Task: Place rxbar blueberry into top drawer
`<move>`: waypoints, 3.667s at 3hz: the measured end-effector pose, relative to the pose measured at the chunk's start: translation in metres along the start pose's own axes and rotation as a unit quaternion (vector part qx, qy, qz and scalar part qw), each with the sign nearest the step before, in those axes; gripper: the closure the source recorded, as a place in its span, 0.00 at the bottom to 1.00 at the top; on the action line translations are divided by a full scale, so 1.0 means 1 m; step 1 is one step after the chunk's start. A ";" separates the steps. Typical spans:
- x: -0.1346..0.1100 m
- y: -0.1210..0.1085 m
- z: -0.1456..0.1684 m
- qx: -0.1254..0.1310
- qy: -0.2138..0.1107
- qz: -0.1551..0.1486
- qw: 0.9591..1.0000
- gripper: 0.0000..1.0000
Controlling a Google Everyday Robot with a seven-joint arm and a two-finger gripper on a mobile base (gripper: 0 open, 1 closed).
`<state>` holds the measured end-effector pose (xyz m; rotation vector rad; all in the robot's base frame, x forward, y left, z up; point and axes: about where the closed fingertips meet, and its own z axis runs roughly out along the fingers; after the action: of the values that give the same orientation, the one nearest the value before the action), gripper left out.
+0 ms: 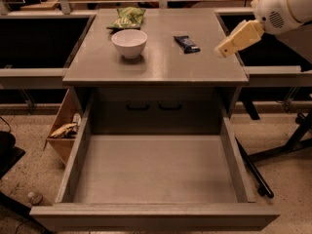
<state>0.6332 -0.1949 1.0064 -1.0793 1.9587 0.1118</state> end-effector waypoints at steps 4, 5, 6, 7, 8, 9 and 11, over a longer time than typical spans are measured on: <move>-0.020 -0.062 0.161 0.016 -0.078 0.115 0.990 0.00; -0.023 -0.084 0.219 0.020 -0.073 0.153 0.985 0.00; -0.018 -0.102 0.261 0.020 -0.082 0.167 0.982 0.00; -0.005 -0.115 0.288 0.028 -0.075 0.177 0.981 0.00; 0.024 -0.126 0.306 0.041 -0.039 0.193 0.980 0.03; 0.051 -0.129 0.306 0.041 -0.012 0.221 0.974 0.26; 0.044 -0.132 0.298 0.039 -0.010 0.223 0.974 0.72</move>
Offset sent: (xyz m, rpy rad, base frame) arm 0.0494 0.0114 -0.0280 0.1759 -0.0458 -0.0359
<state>0.9108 -0.1711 0.8317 -0.5702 2.1377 0.2838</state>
